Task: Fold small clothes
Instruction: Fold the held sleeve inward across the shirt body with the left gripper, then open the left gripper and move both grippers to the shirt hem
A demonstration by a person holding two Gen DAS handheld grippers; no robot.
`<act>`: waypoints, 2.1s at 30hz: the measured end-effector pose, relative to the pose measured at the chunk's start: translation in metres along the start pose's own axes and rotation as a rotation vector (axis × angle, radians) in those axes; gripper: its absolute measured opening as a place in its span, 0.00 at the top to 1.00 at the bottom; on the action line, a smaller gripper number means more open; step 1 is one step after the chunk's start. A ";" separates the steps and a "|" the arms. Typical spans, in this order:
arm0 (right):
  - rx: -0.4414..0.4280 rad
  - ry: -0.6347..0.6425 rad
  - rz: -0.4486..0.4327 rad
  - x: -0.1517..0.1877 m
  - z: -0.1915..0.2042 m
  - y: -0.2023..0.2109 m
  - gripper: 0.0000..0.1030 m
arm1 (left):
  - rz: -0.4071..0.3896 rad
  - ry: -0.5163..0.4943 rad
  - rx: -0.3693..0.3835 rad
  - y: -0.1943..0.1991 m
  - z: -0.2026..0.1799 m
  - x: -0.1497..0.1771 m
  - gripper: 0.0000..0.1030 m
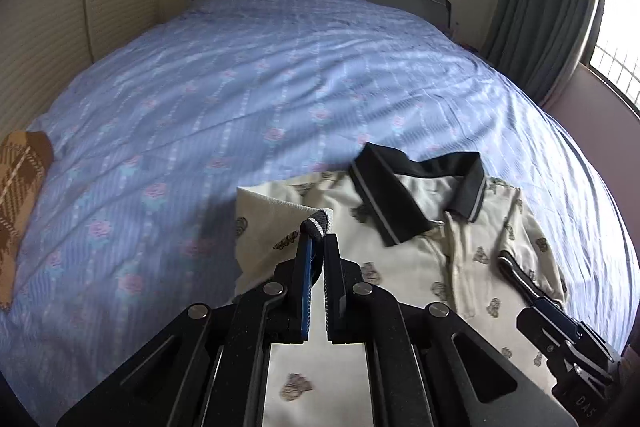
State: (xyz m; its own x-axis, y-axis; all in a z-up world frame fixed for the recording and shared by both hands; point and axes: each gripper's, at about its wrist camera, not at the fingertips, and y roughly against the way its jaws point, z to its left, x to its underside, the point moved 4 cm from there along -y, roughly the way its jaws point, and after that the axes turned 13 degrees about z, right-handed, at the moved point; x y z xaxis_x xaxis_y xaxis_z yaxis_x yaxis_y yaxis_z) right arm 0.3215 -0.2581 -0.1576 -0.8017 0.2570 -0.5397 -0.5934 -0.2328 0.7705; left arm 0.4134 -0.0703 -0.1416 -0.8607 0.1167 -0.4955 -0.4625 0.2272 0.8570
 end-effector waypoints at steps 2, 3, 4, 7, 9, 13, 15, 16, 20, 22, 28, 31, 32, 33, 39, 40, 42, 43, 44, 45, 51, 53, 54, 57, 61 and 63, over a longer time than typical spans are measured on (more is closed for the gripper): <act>0.005 -0.020 -0.005 0.000 -0.011 0.004 0.60 | 0.018 -0.024 0.021 -0.012 -0.021 0.001 0.93; 0.009 -0.031 -0.006 0.000 -0.017 0.005 0.60 | 0.028 -0.035 0.025 -0.019 -0.029 0.001 0.93; 0.011 -0.042 -0.007 0.001 -0.022 0.006 0.60 | 0.032 -0.045 0.028 -0.024 -0.036 0.002 0.93; 0.015 -0.069 -0.005 0.002 -0.034 0.007 0.60 | 0.033 -0.079 0.031 -0.037 -0.049 0.005 0.93; 0.016 -0.078 -0.001 0.004 -0.040 0.007 0.60 | 0.019 -0.089 -0.001 -0.040 -0.050 0.008 0.92; 0.011 -0.078 -0.002 0.006 -0.041 0.007 0.60 | -0.012 -0.063 -0.017 -0.026 -0.037 0.017 0.48; 0.002 -0.078 0.001 0.006 -0.039 0.006 0.60 | -0.036 -0.066 -0.024 -0.012 -0.029 0.023 0.46; -0.004 -0.077 0.002 0.007 -0.038 0.006 0.60 | -0.045 -0.072 -0.034 -0.005 -0.025 0.028 0.46; -0.028 -0.048 0.009 0.009 -0.025 0.005 0.60 | -0.029 -0.086 -0.081 0.011 0.003 0.059 0.46; -0.042 -0.021 0.017 0.010 -0.015 0.002 0.60 | 0.000 -0.074 -0.066 0.013 0.018 0.078 0.46; -0.061 0.055 0.038 0.019 0.014 -0.006 0.60 | 0.075 -0.052 -0.053 0.003 0.044 0.114 0.46; -0.067 0.073 0.052 0.023 0.024 -0.010 0.60 | 0.083 -0.012 -0.080 -0.001 0.056 0.118 0.47; -0.068 0.079 0.055 0.025 0.026 -0.011 0.60 | 0.079 0.004 -0.103 -0.001 0.061 0.118 0.47; -0.067 0.085 0.058 0.026 0.028 -0.011 0.60 | 0.074 0.024 -0.120 -0.001 0.066 0.117 0.47; -0.052 0.098 0.076 0.034 0.029 -0.015 0.60 | 0.062 0.078 -0.118 0.007 0.079 0.124 0.46; -0.049 0.097 0.078 0.035 0.028 -0.015 0.60 | 0.059 0.083 -0.111 0.010 0.078 0.125 0.46; -0.043 0.095 0.077 0.036 0.024 -0.014 0.60 | 0.046 0.092 -0.066 0.018 0.075 0.123 0.47; -0.039 0.093 0.075 0.036 0.022 -0.013 0.60 | 0.039 0.091 -0.051 0.022 0.072 0.119 0.47; -0.036 0.090 0.073 0.037 0.020 -0.012 0.60 | 0.032 0.084 -0.039 0.024 0.069 0.113 0.47; -0.033 0.084 0.071 0.036 0.017 -0.011 0.60 | 0.028 0.073 -0.024 0.024 0.065 0.105 0.47; 0.062 0.048 0.027 0.025 -0.011 0.001 0.60 | 0.043 -0.012 0.007 -0.013 0.048 0.039 0.47; 0.102 0.031 0.023 0.020 -0.022 0.003 0.60 | 0.065 -0.046 -0.018 -0.030 0.045 0.023 0.47; 0.123 0.024 0.022 0.017 -0.028 0.003 0.60 | 0.075 -0.059 -0.016 -0.036 0.043 0.017 0.48; 0.165 -0.002 0.019 0.013 -0.043 0.004 0.60 | 0.099 -0.081 -0.058 -0.050 0.043 0.012 0.48; 0.190 -0.053 0.029 0.011 -0.059 0.001 0.58 | 0.107 -0.045 -0.081 -0.053 0.050 0.019 0.45; 0.188 -0.071 0.034 0.010 -0.061 0.000 0.54 | 0.079 -0.036 -0.092 -0.042 0.050 0.025 0.46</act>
State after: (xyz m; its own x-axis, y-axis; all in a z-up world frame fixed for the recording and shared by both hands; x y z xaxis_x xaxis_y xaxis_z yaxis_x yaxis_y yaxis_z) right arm 0.3089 -0.3129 -0.1840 -0.8099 0.3189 -0.4922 -0.5369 -0.0653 0.8411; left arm 0.4214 -0.0290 -0.1971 -0.8880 0.1658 -0.4289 -0.4123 0.1261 0.9023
